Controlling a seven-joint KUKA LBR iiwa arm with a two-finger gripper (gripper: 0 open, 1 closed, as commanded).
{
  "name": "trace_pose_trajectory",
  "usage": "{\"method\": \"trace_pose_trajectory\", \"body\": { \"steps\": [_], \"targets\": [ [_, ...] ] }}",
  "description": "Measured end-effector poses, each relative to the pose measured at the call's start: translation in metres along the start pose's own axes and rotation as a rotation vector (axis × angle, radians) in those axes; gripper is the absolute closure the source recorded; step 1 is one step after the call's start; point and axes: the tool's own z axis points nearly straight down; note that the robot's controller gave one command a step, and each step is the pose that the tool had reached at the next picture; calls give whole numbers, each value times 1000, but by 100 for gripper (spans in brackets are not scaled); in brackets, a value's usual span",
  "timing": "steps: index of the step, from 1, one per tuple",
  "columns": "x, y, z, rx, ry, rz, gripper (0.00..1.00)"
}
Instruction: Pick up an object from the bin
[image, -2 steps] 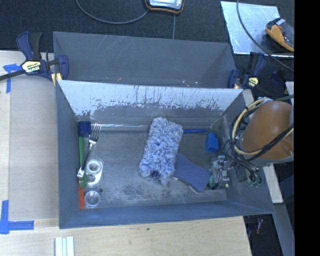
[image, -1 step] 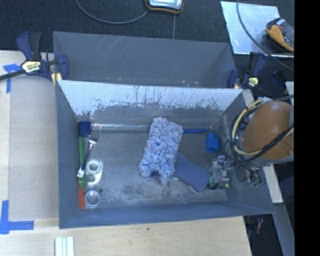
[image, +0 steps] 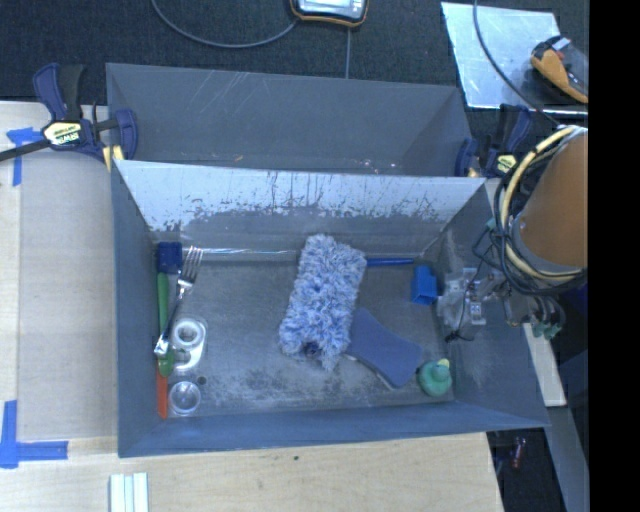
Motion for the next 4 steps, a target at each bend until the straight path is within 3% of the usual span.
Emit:
{"method": "trace_pose_trajectory", "body": {
  "steps": [1, 2, 3, 4],
  "targets": [
    [0, 0, 0, 0, 0, 0, 100],
    [2, 9, 28, 3, -10, -24, 100],
    [-32, -26, 66, 5, -15, -153, 100],
    [-14, -9, 74, 7, -19, -145, 100]
  ]
}}
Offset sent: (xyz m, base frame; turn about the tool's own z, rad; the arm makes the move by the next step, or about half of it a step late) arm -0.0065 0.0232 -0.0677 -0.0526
